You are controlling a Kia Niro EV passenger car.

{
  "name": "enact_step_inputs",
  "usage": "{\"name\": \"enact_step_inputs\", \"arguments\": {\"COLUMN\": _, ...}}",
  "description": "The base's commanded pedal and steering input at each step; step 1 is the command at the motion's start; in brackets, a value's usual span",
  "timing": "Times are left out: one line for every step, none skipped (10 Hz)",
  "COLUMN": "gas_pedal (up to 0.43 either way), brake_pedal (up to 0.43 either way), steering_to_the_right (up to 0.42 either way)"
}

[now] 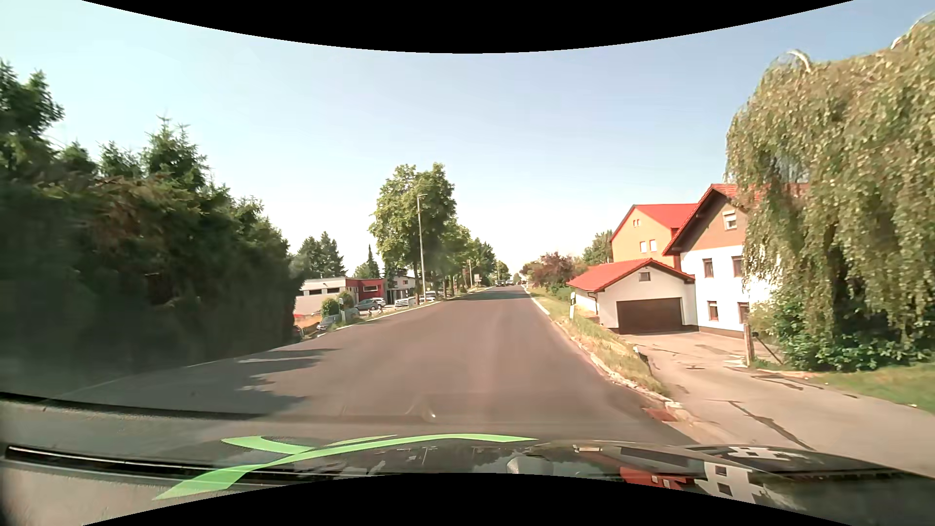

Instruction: Follow the waypoints while adhering to traffic rules and regulations

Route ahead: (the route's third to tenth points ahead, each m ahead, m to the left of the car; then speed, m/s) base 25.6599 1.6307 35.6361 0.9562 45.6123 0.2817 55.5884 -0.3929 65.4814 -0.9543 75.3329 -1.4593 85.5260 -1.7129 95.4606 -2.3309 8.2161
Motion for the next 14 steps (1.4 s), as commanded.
{"name": "enact_step_inputs", "arguments": {"gas_pedal": 0.15, "brake_pedal": 0.0, "steering_to_the_right": 0.004}}
{"name": "enact_step_inputs", "arguments": {"gas_pedal": 0.15, "brake_pedal": 0.0, "steering_to_the_right": 0.004}}
{"name": "enact_step_inputs", "arguments": {"gas_pedal": 0.15, "brake_pedal": 0.0, "steering_to_the_right": 0.004}}
{"name": "enact_step_inputs", "arguments": {"gas_pedal": 0.15, "brake_pedal": 0.0, "steering_to_the_right": 0.005}}
{"name": "enact_step_inputs", "arguments": {"gas_pedal": 0.15, "brake_pedal": 0.0, "steering_to_the_right": 0.005}}
{"name": "enact_step_inputs", "arguments": {"gas_pedal": 0.15, "brake_pedal": 0.0, "steering_to_the_right": 0.004}}
{"name": "enact_step_inputs", "arguments": {"gas_pedal": 0.15, "brake_pedal": 0.0, "steering_to_the_right": 0.009}}
{"name": "enact_step_inputs", "arguments": {"gas_pedal": 0.15, "brake_pedal": 0.0, "steering_to_the_right": 0.016}}
{"name": "enact_step_inputs", "arguments": {"gas_pedal": 0.15, "brake_pedal": 0.0, "steering_to_the_right": 0.012}}
{"name": "enact_step_inputs", "arguments": {"gas_pedal": 0.157, "brake_pedal": 0.0, "steering_to_the_right": 0.005}}
{"name": "enact_step_inputs", "arguments": {"gas_pedal": 0.169, "brake_pedal": 0.0, "steering_to_the_right": 0.005}}
{"name": "enact_step_inputs", "arguments": {"gas_pedal": 0.169, "brake_pedal": 0.0, "steering_to_the_right": 0.007}}
{"name": "enact_step_inputs", "arguments": {"gas_pedal": 0.169, "brake_pedal": 0.0, "steering_to_the_right": 0.006}}
{"name": "enact_step_inputs", "arguments": {"gas_pedal": 0.169, "brake_pedal": 0.0, "steering_to_the_right": 0.006}}
